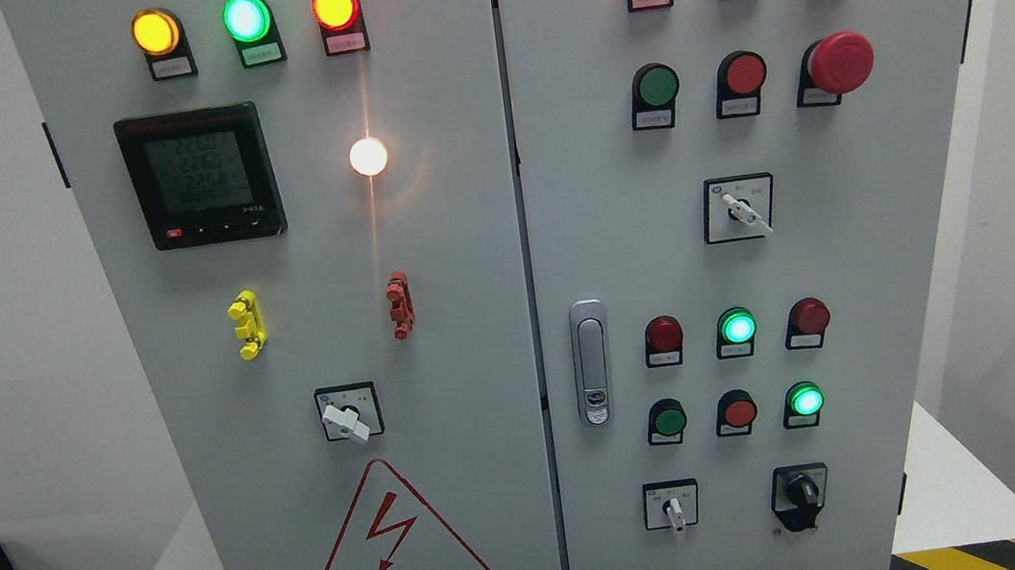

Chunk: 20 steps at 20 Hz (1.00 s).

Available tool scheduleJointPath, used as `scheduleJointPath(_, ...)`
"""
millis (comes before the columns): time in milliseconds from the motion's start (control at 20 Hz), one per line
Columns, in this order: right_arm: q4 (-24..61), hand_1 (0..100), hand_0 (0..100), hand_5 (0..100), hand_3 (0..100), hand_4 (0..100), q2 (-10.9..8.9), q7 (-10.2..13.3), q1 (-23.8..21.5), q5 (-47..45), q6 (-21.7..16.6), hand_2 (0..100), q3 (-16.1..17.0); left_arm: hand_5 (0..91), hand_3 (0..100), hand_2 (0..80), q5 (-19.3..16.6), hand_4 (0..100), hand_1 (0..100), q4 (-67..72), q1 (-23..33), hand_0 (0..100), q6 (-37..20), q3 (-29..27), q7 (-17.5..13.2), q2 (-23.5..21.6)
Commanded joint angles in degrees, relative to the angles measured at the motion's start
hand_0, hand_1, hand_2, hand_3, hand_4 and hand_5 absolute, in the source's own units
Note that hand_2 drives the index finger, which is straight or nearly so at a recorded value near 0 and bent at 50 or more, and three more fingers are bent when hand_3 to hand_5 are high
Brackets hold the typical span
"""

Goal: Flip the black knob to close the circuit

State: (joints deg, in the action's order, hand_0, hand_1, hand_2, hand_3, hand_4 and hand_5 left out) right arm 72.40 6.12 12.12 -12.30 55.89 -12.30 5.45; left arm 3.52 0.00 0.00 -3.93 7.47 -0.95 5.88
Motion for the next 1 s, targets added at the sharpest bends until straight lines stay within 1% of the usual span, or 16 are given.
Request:
scheduleJointPath(0, 15.83, 0, 0, 91, 100, 89, 0.3, 0.27, 0.52, 6.15, 0.43, 88, 2.73, 0.0, 0, 0.0, 0.0, 0, 56, -1.32, 1.23, 12, -0.02, 0.0, -0.01, 0.01)
scheduleJointPath(150, 17.94, 0, 0, 91, 100, 89, 0.3, 0.01, 2.1, 7.57, 0.69, 87, 2.73, 0.0, 0, 0.0, 0.0, 0, 56, -1.32, 1.23, 12, -0.02, 0.0, -0.01, 0.01)
scheduleJointPath(300, 19.36, 0, 0, 91, 100, 89, 0.21, -0.43, 3.51, 7.74, 2.54, 87, 2.64, 0.0, 0, 0.0, 0.0, 0, 56, -1.32, 1.23, 12, -0.02, 0.0, -0.01, 0.01)
scheduleJointPath(400, 20.41, 0, 0, 92, 100, 89, 0.21, -1.48, 4.21, 8.18, 2.8, 87, 2.64, 0.0, 0, 0.0, 0.0, 0, 56, -1.32, 1.23, 12, -0.02, 0.0, -0.01, -0.08)
scheduleJointPath(500, 21.81, 0, 0, 93, 100, 90, 0.21, -2.01, 4.83, 9.5, 4.03, 88, 2.55, 0.0, 0, 0.0, 0.0, 0, 56, -1.32, 1.23, 12, -0.02, 0.0, -0.01, 0.01)
scheduleJointPath(600, 23.57, 0, 0, 93, 100, 90, 0.21, -4.02, 5.09, 9.59, 5.26, 88, 2.46, 0.0, 0, 0.0, 0.0, 0, 56, -1.32, 1.23, 12, -0.02, 0.0, -0.01, 0.01)
scheduleJointPath(650, 24.19, 0, 0, 94, 100, 90, 0.3, -4.55, 5.18, 9.77, 5.79, 88, 2.29, 0.0, 0, 0.0, 0.0, 0, 56, -1.32, 1.23, 12, -0.02, 0.0, -0.01, 0.01)
scheduleJointPath(800, 24.89, 1, 0, 95, 100, 91, 0.3, -5.17, 6.76, 11.08, 7.98, 88, 2.02, 0.0, 0, 0.0, 0.0, 0, 56, -1.32, 1.23, 12, -0.02, 0.0, -0.01, 0.01)
scheduleJointPath(900, 25.59, 2, 0, 96, 100, 91, 0.3, -7.01, 7.46, 11.44, 9.3, 88, 1.94, 0.0, 0, 0.0, 0.0, 0, 56, -1.32, 1.23, 12, -0.02, 0.0, -0.01, 0.01)
scheduleJointPath(950, 26.12, 2, 0, 96, 100, 91, 0.21, -7.37, 7.64, 11.7, 10.09, 88, 1.85, 0.0, 0, 0.0, 0.0, 0, 56, -1.32, 1.23, 12, -0.02, 0.0, -0.01, 0.01)
